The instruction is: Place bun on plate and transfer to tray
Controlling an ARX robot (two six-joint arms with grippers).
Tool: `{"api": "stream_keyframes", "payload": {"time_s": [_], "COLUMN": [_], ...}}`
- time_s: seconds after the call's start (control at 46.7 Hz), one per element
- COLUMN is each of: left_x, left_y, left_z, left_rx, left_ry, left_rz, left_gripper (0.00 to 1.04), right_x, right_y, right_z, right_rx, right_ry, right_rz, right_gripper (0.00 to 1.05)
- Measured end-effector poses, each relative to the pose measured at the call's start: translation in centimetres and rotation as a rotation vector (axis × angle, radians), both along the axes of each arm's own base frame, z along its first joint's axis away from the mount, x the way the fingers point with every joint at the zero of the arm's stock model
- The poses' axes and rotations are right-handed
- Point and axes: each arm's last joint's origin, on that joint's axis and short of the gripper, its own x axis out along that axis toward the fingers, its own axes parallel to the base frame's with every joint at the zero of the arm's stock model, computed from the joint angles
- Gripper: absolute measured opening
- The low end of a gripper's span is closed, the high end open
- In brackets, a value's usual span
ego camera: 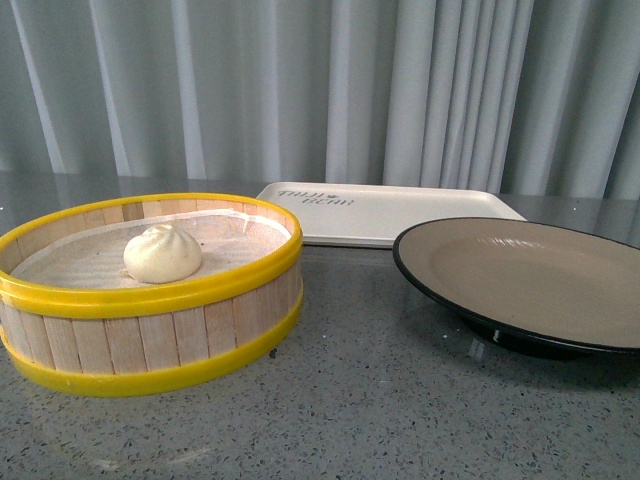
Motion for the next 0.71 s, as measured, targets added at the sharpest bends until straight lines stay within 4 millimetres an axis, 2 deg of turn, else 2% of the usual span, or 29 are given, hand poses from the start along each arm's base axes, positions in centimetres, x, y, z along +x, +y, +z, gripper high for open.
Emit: {"api": "stream_keyframes", "payload": {"time_s": [0.707], "left_x": [0.0], "left_y": [0.0], "left_z": [0.0], "left_rx": [0.0], "left_ry": [0.0], "left_rz": [0.0], "left_gripper": [0.98], "right_x": [0.0], "right_y": [0.0], "right_z": [0.0], "right_rx": [0.0], "right_ry": [0.0], "right_rz": [0.0], "right_gripper": [0.96]}}
